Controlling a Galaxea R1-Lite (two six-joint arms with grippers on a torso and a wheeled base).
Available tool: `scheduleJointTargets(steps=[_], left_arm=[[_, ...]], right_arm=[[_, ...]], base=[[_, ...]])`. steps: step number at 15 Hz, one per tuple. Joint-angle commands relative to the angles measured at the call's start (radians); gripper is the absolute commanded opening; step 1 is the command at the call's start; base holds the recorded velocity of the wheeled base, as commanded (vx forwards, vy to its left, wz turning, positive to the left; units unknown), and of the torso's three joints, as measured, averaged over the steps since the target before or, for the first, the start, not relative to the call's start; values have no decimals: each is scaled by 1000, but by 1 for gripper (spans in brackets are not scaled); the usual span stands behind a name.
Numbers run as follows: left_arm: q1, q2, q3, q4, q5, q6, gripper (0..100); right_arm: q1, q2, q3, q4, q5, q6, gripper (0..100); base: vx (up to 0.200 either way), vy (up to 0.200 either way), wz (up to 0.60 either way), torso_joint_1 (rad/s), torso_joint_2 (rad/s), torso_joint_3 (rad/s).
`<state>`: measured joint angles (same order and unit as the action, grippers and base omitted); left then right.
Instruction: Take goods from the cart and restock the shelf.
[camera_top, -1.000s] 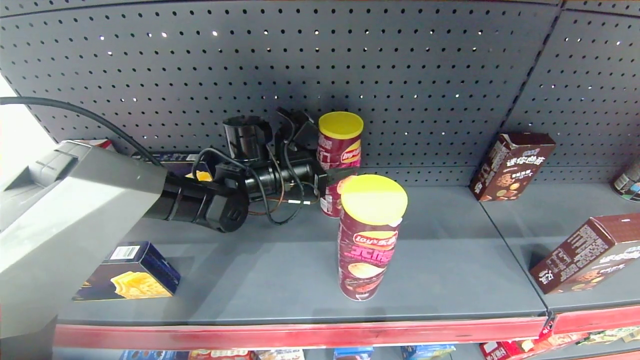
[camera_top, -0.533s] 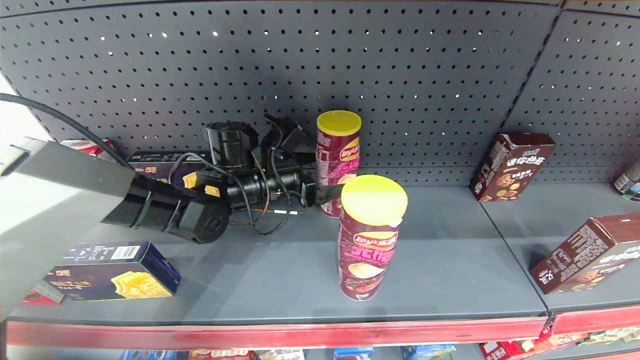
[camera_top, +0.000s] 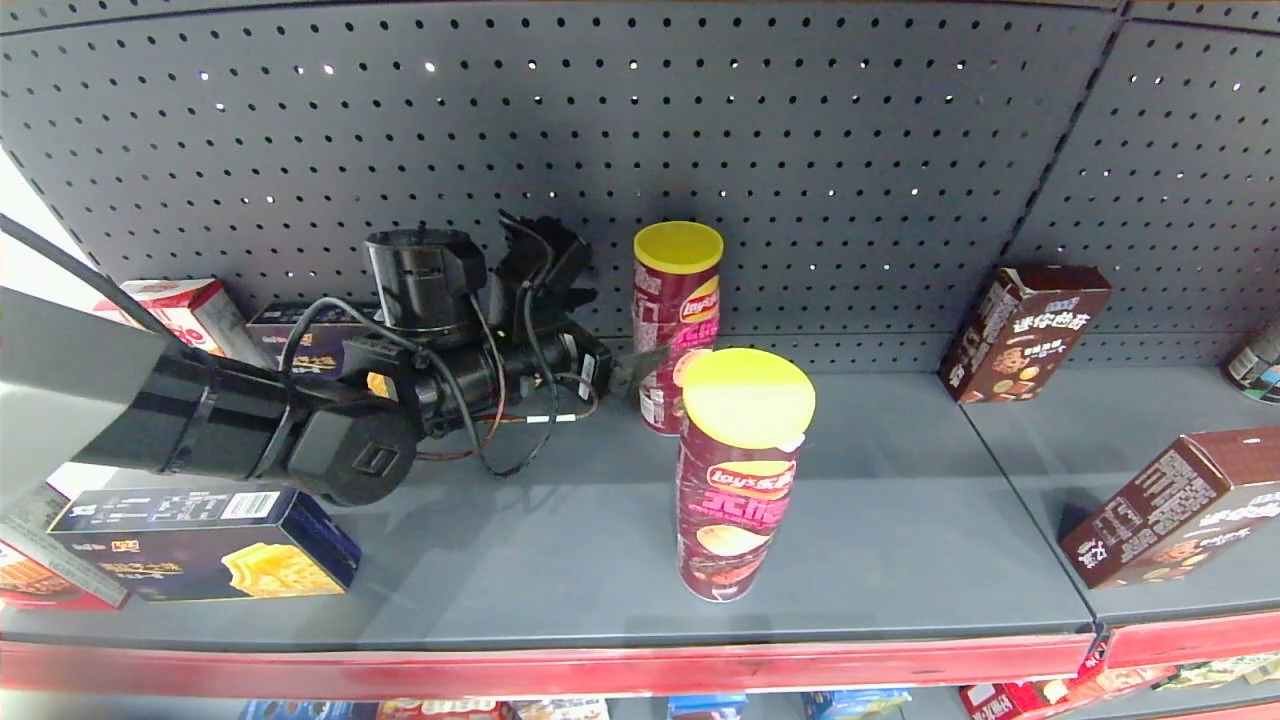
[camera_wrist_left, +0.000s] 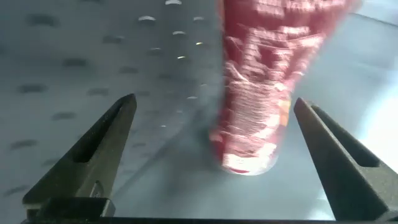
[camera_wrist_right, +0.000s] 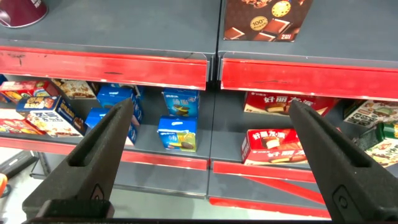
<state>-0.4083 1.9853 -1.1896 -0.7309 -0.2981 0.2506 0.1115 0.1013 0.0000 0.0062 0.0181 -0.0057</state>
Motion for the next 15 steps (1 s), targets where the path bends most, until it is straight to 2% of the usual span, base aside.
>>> scheduleJointTargets(steps=[1,3,7,15], left_arm=[[0,-6,-8,1,27,1,100],[0,-3,-8,2,60,4,100],[6,-6,-4,2,62,36,100],[19,-8,1,2,82,39,100]], right_arm=[[0,2,0,1,0,0,100],[0,2,0,0,2,0,100],[0,2,0,0,2,0,100],[0,2,0,0,0,0,100]], base=[[0,0,0,0,0,0],[0,0,0,0,0,0],[0,0,0,0,0,0],[0,0,0,0,0,0]])
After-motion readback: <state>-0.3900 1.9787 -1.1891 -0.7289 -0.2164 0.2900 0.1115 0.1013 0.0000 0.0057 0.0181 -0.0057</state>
